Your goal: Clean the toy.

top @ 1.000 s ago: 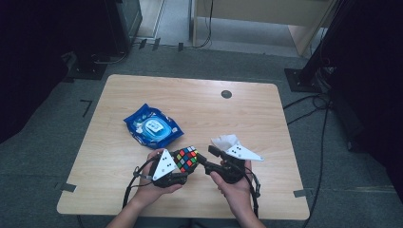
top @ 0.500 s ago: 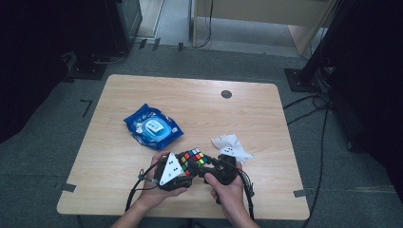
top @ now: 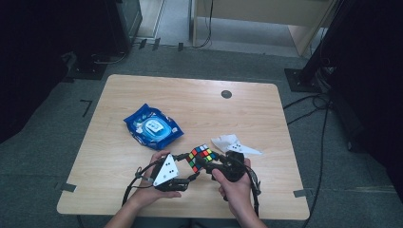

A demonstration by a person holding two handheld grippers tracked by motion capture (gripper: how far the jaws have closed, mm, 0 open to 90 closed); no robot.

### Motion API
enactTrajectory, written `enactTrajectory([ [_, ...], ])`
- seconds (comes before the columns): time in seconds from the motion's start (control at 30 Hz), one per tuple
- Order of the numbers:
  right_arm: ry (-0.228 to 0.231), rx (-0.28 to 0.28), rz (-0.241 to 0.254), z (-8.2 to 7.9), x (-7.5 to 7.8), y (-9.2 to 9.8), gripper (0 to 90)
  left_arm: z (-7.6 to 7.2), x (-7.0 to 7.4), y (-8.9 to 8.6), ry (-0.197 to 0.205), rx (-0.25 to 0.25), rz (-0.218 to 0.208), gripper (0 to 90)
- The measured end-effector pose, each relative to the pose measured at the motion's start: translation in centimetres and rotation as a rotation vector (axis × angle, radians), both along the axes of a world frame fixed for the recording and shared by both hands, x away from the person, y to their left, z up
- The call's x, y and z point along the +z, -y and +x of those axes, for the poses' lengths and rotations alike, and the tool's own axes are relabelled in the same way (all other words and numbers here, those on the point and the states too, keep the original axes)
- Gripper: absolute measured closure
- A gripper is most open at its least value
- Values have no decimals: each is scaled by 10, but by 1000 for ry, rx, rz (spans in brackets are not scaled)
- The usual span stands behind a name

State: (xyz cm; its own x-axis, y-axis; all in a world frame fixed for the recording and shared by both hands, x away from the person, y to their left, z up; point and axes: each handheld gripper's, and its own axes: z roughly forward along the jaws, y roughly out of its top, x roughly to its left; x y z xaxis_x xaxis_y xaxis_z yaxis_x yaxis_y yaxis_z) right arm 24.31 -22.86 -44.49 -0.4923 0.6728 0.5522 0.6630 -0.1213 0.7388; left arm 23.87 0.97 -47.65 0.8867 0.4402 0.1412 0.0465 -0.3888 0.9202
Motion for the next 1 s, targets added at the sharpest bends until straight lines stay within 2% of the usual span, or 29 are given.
enactTrajectory([
  [0.17, -2, 10, 12, 1, 5, 6, 346, 2, -5, 1, 23, 33, 71, 327],
  [0.23, -7, 31, 5, 0, 3, 2, 345, 2, -5, 2, 23, 43, 61, 328],
  [0.3, -7, 47, -8, 0, 1, -3, 345, 2, -4, 2, 31, 50, 69, 312],
  [0.77, -22, 70, -26, -2, -3, -10, 344, -6, -3, 11, 55, 41, 74, 226],
  [1.0, -21, 63, -38, -4, -4, -14, 343, -8, -2, 13, 67, 59, 70, 197],
])
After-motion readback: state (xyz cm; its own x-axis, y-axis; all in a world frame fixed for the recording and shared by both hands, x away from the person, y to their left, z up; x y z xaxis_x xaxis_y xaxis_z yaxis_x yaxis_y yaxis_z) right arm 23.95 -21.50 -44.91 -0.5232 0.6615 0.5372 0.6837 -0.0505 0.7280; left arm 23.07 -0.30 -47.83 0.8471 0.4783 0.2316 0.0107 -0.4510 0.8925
